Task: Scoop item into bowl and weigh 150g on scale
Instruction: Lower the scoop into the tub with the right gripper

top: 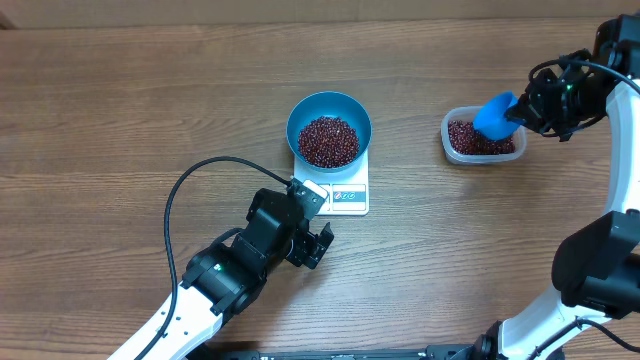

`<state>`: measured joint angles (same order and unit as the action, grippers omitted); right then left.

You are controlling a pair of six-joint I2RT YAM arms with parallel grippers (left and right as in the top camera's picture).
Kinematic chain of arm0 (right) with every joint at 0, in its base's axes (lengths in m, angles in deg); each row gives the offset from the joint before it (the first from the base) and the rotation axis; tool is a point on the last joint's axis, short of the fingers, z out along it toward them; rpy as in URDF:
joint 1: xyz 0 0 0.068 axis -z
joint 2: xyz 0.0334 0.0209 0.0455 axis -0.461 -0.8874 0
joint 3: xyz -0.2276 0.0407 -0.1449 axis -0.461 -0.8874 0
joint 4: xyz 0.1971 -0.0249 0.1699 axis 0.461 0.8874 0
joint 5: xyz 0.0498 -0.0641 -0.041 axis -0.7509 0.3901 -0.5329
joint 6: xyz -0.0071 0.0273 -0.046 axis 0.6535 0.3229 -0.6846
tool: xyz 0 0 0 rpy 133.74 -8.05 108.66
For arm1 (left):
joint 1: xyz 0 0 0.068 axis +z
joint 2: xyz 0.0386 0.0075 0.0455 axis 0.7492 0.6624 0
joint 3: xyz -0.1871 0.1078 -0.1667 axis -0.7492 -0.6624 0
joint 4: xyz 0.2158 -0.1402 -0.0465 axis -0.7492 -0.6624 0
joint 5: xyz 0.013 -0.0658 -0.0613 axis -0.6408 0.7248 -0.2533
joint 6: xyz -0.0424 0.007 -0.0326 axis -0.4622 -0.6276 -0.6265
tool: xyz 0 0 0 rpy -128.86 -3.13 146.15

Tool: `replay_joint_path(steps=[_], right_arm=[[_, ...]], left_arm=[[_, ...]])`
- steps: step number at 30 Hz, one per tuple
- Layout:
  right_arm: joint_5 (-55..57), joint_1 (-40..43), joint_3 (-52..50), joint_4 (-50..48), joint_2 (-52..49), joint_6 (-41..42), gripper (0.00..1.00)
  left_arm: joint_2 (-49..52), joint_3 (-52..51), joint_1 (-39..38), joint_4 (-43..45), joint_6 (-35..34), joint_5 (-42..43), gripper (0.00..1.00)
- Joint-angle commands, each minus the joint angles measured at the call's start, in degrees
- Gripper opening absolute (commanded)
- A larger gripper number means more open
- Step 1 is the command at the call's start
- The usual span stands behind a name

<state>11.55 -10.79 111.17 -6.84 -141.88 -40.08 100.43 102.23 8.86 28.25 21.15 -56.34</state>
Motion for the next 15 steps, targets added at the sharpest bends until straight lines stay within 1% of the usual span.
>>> replay_joint_path(steps=[1, 4, 9, 15], right_arm=[[3.02, -1.68, -0.33, -0.61, 1.86, 2.73, 0.04], [3.48, -2.84, -0.35, -1.33, 1.86, 3.67, 0.04], [8.35, -4.52, -0.37, -1.92, 1.86, 8.04, 0.04], [10.64, -5.16, -0.42, -1.73, 1.86, 11.17, 0.04]], left_arm=[[-0.59, -0.42, -0.11, 0.04, -1.16, -0.79, 1.00], [-0.59, -0.42, -0.11, 0.04, -1.16, -0.79, 0.99], [-0.59, -0.42, -0.11, 0.04, -1.16, -0.79, 1.00], [-0.59, -0.42, -0.11, 0.04, -1.16, -0.79, 0.99]])
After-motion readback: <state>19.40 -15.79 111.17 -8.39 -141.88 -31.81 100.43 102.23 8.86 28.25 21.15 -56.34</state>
